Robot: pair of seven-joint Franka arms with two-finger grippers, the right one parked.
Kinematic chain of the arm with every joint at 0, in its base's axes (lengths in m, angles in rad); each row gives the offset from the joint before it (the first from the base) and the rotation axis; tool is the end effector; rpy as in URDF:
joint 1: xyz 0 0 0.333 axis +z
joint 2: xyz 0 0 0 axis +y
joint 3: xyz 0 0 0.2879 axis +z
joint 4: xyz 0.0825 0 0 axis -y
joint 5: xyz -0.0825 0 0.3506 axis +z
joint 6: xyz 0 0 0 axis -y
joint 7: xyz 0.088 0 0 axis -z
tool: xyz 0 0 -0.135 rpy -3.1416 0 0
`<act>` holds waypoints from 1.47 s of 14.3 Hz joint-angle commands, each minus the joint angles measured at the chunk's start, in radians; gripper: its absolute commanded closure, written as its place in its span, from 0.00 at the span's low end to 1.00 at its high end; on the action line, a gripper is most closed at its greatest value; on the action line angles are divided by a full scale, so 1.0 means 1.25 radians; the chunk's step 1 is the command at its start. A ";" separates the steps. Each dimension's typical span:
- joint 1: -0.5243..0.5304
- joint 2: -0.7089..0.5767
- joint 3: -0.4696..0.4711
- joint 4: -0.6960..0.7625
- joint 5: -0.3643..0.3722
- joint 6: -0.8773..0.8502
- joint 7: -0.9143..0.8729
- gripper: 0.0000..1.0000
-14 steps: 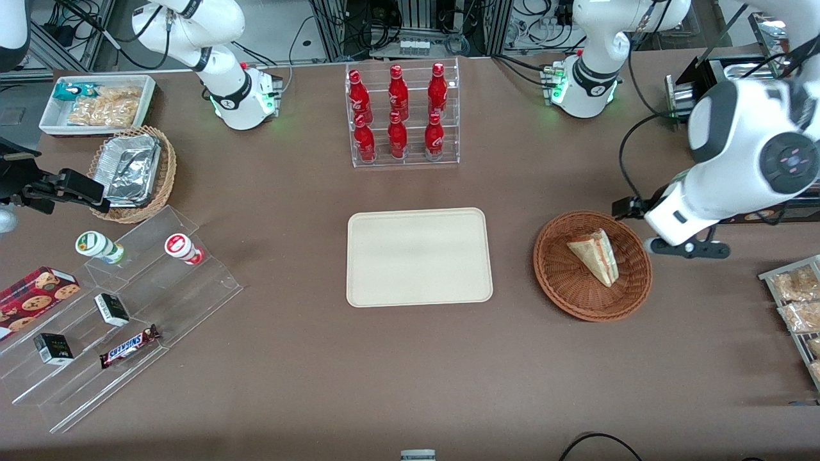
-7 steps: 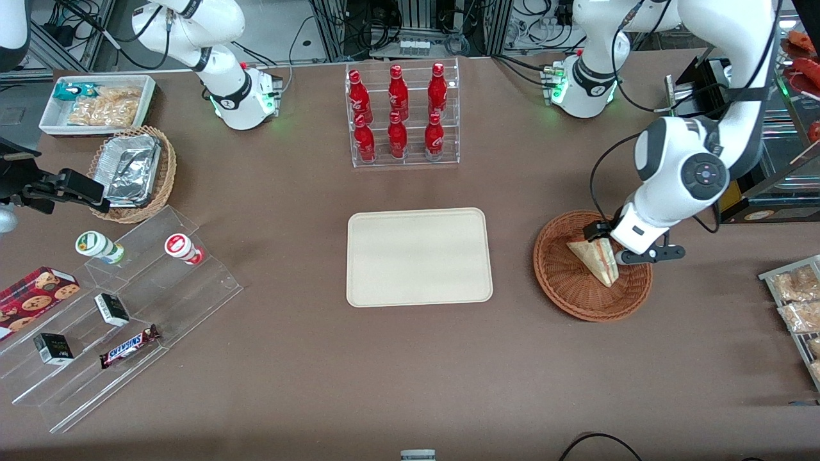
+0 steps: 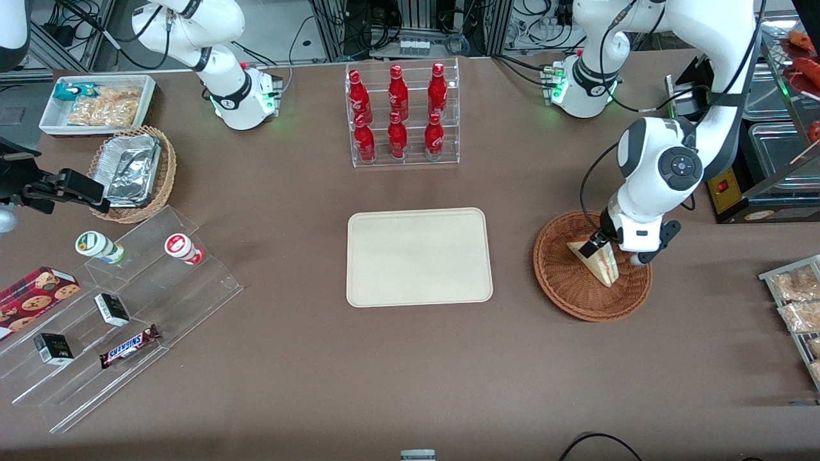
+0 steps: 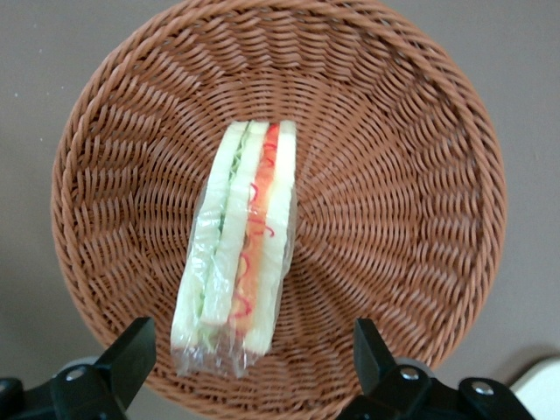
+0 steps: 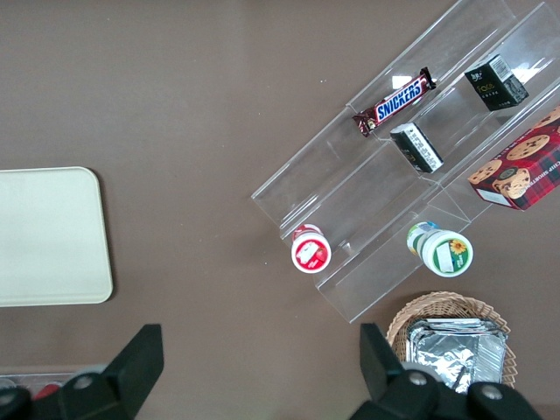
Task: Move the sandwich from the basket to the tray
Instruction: 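Lower the left gripper and close it on the sandwich's crust edge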
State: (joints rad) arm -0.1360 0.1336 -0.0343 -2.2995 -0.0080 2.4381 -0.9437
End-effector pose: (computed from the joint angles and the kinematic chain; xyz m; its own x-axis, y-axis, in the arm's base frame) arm 0.4923 -0.0850 0.2603 0.7111 0.7031 -0.0050 0.7031 -0.7110 0.0098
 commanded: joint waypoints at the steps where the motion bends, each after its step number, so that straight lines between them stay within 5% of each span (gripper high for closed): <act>1: 0.006 0.028 0.003 -0.010 -0.005 0.046 -0.045 0.00; 5: 0.022 0.066 0.003 -0.002 -0.007 0.049 -0.048 0.05; 7: 0.020 0.074 0.003 0.005 -0.006 0.046 -0.078 0.69; 8: 0.019 0.075 0.003 0.010 -0.006 0.044 -0.075 0.86; 9: 0.019 0.075 0.003 0.011 -0.005 0.040 -0.071 0.91; 14: 0.013 0.065 0.000 0.062 0.000 -0.004 0.012 0.95; 17: -0.010 0.099 -0.001 0.217 0.003 -0.192 0.289 0.92; 21: -0.089 0.191 -0.001 0.406 0.005 -0.363 0.322 0.96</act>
State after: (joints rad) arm -0.1931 0.2743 -0.0400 -1.9331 -0.0048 2.0689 -0.5663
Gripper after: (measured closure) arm 0.855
